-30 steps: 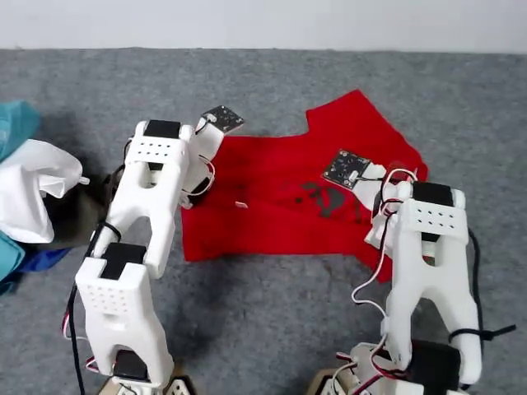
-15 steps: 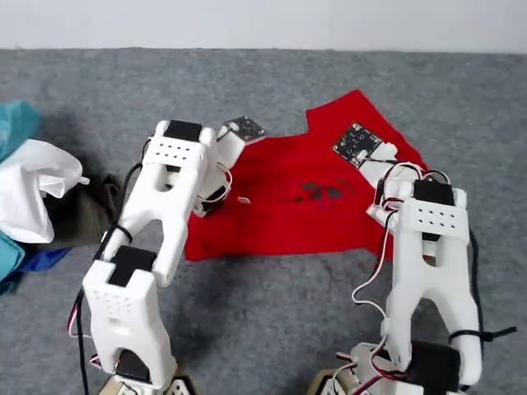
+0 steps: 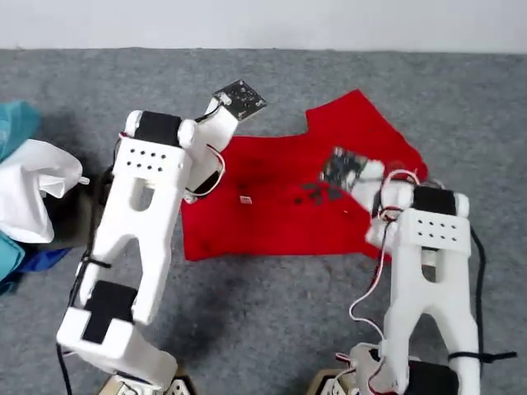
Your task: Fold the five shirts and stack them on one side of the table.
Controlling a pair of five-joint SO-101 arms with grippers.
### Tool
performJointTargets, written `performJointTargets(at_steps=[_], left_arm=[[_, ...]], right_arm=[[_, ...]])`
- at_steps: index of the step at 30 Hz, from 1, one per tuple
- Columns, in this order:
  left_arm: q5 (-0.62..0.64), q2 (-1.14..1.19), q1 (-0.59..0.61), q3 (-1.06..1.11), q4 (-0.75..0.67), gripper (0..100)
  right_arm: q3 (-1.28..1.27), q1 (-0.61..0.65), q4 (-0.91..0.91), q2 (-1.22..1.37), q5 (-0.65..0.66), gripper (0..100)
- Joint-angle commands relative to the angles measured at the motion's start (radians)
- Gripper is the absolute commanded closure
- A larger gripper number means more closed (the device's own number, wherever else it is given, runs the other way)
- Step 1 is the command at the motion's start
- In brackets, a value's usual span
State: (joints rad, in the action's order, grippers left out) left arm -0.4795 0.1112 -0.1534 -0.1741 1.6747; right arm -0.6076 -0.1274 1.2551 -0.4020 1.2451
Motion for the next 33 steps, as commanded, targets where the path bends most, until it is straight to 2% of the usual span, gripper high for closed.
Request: performJointTargets(at_steps=[1, 5, 8, 16, 24, 29, 33], left_arm=[[-0.002, -0.094, 0.009, -0.03, 0.069, 99], [-0.002, -0.137, 0.018, -0.03, 0.077, 99], [0.0, -0.152, 0.011, -0.03, 0.077, 99], [0.077, -0.152, 0.009, -0.03, 0.077, 99], [0.098, -0.155, 0.009, -0.028, 0.077, 99], [0.127, -0.157, 0.009, -0.028, 0.078, 99], [0.127, -0.157, 0.009, -0.028, 0.078, 99]], right_arm=[[-0.063, -0.05, -0.028, -0.041, 0.083, 77.3], [-0.14, -0.139, -0.162, -0.036, 0.124, 77.2], [-0.198, -0.16, -0.232, -0.035, 0.163, 77.2], [-0.233, -0.156, -0.182, -0.067, 0.172, 77.5], [-0.384, -0.097, -0.335, -0.067, 0.172, 77.5], [-0.388, -0.067, -0.412, -0.065, 0.169, 77.8], [-0.393, -0.073, -0.53, -0.064, 0.169, 88.3]])
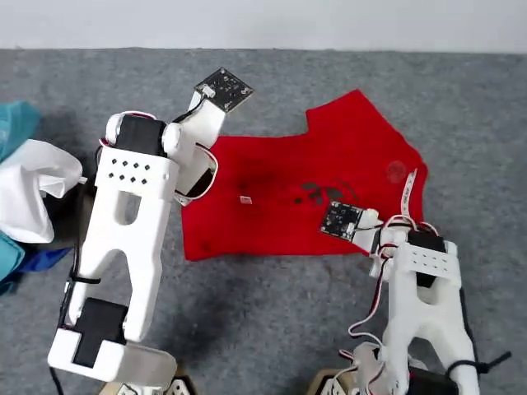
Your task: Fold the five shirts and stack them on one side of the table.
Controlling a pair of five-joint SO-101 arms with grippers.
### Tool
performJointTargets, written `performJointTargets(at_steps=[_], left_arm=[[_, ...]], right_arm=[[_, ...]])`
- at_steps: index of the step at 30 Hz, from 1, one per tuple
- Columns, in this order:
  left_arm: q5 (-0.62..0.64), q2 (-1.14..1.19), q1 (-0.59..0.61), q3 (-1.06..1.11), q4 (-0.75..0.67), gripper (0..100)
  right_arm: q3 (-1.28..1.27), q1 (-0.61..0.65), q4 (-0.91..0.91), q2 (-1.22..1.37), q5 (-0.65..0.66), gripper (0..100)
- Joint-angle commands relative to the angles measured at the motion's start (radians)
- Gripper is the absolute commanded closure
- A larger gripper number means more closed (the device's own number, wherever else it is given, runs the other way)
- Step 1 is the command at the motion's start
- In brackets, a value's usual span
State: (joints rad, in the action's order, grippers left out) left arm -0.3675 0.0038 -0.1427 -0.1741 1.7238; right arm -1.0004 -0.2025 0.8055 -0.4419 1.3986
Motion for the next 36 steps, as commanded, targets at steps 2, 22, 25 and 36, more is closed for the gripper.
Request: performJointTargets(at_steps=[2, 22, 25, 36], left_arm=[[0.015, -0.049, -0.002, -0.028, 0.029, 99], [0.012, 0.094, 0.005, 0.113, -0.14, 99], [0.012, 0.19, 0.0, 0.114, -0.143, 99], [0.003, 0.479, 0.023, -0.038, -0.144, 83]], right_arm=[[-0.002, 0.001, -0.111, -0.024, 0.015, 96.3], [0.006, -0.025, -0.197, 0.016, 0.014, 99.0], [0.011, -0.025, -0.196, -0.019, 0.014, 99.0], [0.011, -0.025, -0.196, -0.047, 0.014, 99.0]])
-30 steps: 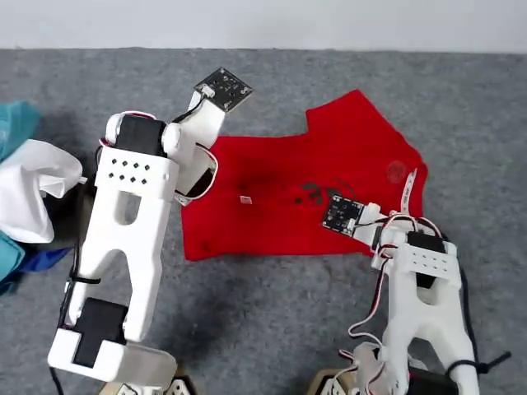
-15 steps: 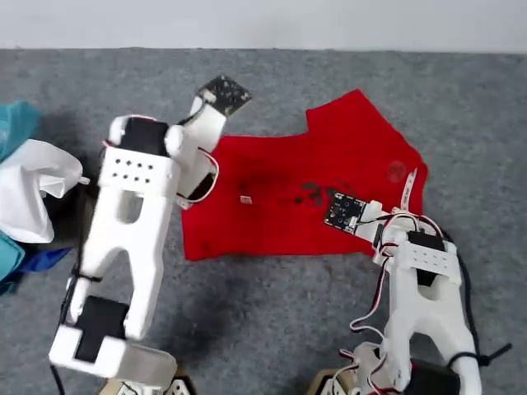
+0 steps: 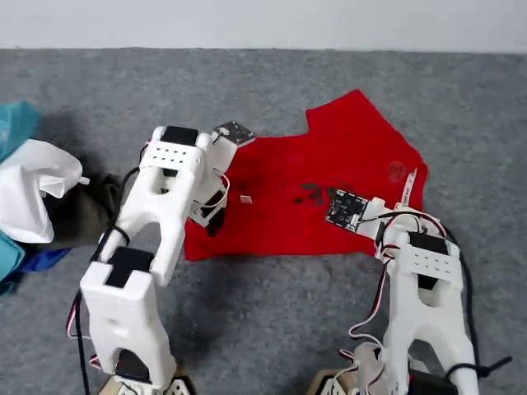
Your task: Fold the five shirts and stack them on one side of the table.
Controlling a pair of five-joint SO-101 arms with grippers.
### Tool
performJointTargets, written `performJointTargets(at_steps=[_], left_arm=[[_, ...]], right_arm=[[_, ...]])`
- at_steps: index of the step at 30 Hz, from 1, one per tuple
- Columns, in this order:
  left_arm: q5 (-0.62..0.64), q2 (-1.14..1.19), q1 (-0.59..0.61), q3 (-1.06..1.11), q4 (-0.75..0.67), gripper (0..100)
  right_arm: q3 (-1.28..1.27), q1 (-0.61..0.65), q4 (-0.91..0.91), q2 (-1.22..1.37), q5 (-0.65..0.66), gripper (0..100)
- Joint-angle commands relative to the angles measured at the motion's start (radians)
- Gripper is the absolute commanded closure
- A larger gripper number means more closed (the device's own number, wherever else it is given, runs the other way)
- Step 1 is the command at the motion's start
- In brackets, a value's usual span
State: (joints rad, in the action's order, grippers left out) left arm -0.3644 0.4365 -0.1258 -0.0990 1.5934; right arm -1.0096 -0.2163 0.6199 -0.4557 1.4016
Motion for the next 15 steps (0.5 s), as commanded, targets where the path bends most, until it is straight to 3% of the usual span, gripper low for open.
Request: performJointTargets(at_steps=[1, 8, 15], left_arm=[[-0.012, 0.068, 0.006, -0.153, -0.012, 83], [-0.23, 0.186, -0.002, -0.432, 0.057, 83], [-0.451, 0.304, 0.0, -0.558, 0.16, 83]], right_arm=[[0.02, -0.012, -0.01, -0.033, 0.011, 99.0], [0.02, -0.012, -0.01, -0.031, 0.011, 99.0], [0.02, -0.008, -0.01, -0.031, 0.011, 99.0]])
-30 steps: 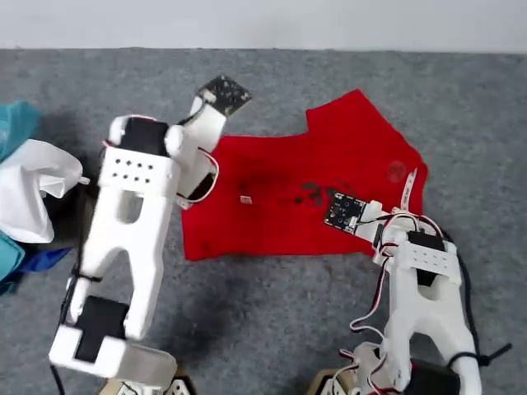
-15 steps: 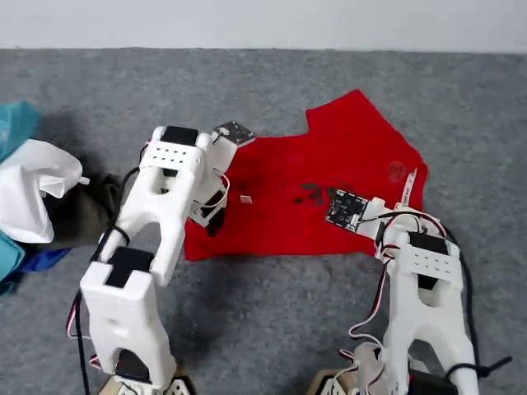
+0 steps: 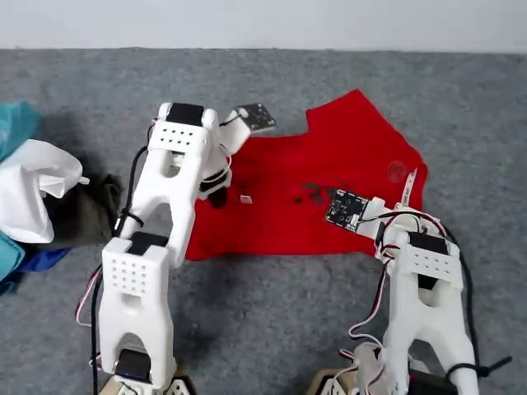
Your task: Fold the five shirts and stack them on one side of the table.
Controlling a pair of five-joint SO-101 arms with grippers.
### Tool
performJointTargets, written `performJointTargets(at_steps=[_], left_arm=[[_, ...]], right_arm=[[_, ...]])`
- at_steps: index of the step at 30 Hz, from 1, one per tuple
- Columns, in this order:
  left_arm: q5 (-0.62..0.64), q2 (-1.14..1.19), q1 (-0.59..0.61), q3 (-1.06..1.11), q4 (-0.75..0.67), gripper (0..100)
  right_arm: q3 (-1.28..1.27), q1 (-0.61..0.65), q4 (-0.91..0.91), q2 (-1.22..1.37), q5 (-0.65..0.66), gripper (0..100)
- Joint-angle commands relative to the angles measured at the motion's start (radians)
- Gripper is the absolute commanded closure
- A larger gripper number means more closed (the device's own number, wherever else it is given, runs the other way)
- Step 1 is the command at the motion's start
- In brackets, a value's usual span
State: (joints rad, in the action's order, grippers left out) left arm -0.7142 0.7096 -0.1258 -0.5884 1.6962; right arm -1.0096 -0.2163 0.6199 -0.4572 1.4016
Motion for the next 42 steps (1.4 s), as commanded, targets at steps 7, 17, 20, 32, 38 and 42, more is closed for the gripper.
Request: performJointTargets(at_steps=[7, 17, 20, 32, 38, 42], left_arm=[[-0.121, 0.173, 0.002, -0.11, 0.043, 83], [-0.121, 0.325, 0.002, -0.384, 0.061, 99], [-0.121, 0.313, 0.008, -0.409, 0.061, 99], [-0.117, 0.147, 0.006, -0.341, 0.061, 99], [-0.117, -0.021, -0.003, -0.084, 0.061, 99], [-0.117, -0.143, -0.003, 0.077, 0.061, 99]], right_arm=[[0.02, -0.012, -0.01, -0.038, 0.011, 99.0], [0.02, -0.005, 0.001, -0.028, 0.011, 99.0], [0.02, -0.004, 0.036, -0.033, 0.011, 99.0], [0.17, 0.007, 0.214, -0.039, -0.06, 99.0], [0.235, -0.002, 0.225, -0.039, -0.06, 99.0], [0.245, -0.007, 0.257, -0.039, -0.06, 99.0]])
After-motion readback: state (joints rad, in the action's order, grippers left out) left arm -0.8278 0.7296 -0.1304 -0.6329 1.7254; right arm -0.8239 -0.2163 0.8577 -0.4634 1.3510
